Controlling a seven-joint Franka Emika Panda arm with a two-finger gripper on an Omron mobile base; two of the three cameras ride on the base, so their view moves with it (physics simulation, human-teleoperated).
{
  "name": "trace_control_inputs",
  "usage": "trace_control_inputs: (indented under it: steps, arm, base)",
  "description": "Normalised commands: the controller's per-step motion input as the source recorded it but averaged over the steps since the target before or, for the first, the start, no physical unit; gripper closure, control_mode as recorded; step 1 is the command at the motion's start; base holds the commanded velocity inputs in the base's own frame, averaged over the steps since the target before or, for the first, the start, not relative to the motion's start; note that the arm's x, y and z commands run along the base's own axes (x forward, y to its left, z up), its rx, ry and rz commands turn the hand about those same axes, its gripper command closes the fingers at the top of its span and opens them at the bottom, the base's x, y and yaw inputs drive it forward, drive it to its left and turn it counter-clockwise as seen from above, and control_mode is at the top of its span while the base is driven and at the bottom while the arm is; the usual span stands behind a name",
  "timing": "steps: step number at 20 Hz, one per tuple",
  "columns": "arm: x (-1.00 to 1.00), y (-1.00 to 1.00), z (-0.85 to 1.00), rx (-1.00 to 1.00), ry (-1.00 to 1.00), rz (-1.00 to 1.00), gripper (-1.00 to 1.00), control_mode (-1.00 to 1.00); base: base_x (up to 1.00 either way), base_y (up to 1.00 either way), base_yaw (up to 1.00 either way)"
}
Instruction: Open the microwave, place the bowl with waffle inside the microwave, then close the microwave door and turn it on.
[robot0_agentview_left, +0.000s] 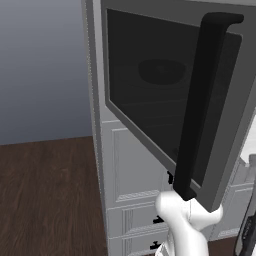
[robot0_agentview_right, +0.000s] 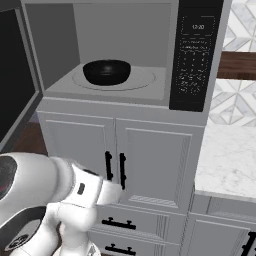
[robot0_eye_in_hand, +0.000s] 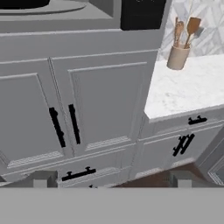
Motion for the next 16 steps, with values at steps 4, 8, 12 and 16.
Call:
trace_control_inputs:
  steps: [4,8,12,16]
  arm:
    - [-1.0,1.0,-0.26,-0.33,-0.02,0.17,-1.0,-1.0]
    - [-1.0,1.0,-0.18,-0.27,-0.14,0.1,-1.0,-1.0]
    - [-0.82,1.0,0.11,-0.08,-0.49,0.01,-1.0,-1.0]
    - [-0.26,1.0,0.5,0.0,-0.67,-0.06,-1.0,-1.0]
  base:
    - [0.0,0.0,0.0]
    - [0.0,0.0,0.0]
    - [0.0,0.0,0.0]
    - [0.0,0.0,0.0]
